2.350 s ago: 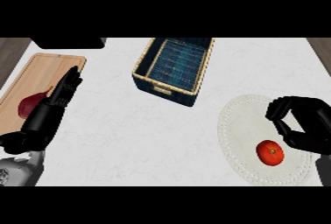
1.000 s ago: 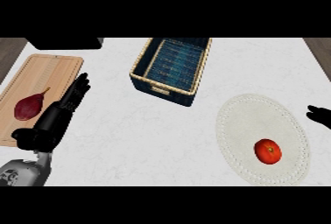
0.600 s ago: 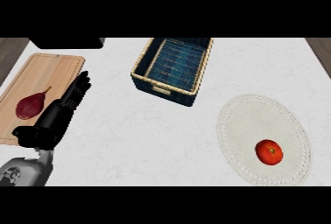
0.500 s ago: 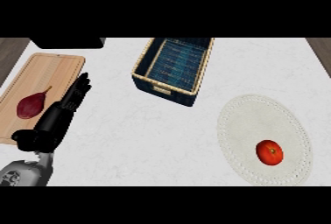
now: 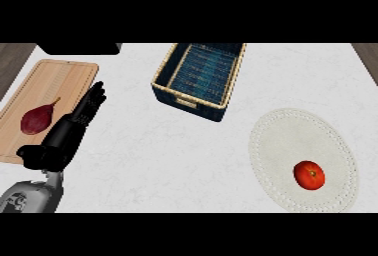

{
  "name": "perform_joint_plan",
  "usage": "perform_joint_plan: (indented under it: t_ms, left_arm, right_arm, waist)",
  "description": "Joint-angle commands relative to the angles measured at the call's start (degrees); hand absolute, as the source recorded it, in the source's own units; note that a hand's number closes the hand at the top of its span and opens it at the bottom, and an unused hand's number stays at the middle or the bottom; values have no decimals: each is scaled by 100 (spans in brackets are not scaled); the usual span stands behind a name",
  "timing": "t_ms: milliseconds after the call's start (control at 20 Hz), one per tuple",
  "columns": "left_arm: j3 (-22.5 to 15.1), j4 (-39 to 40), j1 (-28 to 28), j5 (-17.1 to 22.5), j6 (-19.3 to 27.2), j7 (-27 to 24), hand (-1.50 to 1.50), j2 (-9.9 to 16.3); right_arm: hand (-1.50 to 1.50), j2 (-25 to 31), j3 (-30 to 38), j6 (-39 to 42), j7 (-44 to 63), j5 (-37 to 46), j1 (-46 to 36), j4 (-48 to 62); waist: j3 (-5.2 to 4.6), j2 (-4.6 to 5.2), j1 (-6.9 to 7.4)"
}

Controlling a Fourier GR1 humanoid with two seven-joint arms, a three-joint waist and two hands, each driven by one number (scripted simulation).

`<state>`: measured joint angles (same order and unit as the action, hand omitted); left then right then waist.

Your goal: Pick the tomato from the placemat and place it in the basket

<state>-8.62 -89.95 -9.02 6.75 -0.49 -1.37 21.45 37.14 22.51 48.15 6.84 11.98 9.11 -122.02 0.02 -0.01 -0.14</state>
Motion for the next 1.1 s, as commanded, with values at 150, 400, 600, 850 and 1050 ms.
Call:
perform_joint_plan:
  t_ms: [150, 400, 600, 850, 1050]
  left_arm:
    - [69, -215, 87, -136, -148, 83, 0, -126]
    - [455, 184, -261, -116, -432, 133, 0, -147]
    - [409, 163, 72, -302, -455, -96, 0, -326]
    - [535, -220, -46, -397, -540, 459, 0, -443]
    - [600, -25, 136, -620, -640, 12, 0, -525]
  right_arm:
    - [-150, -922, -1015, -984, -975, 1662, 47, 711]
    - [-150, -842, -1053, -1440, -1828, 2384, 26, 1317]
    - [-150, -1317, -1521, -1903, -1567, 2876, -411, 1819]
    - [-150, -1018, -959, -1764, -2472, 2652, -274, 2049]
    - [-150, -1355, -1265, -1728, -2298, 2750, -595, 2190]
  waist:
    - [4, 5, 50]
    - [0, 2, 4]
    - [-2, 6, 30]
    - [-1, -4, 7]
    - [-2, -2, 21]
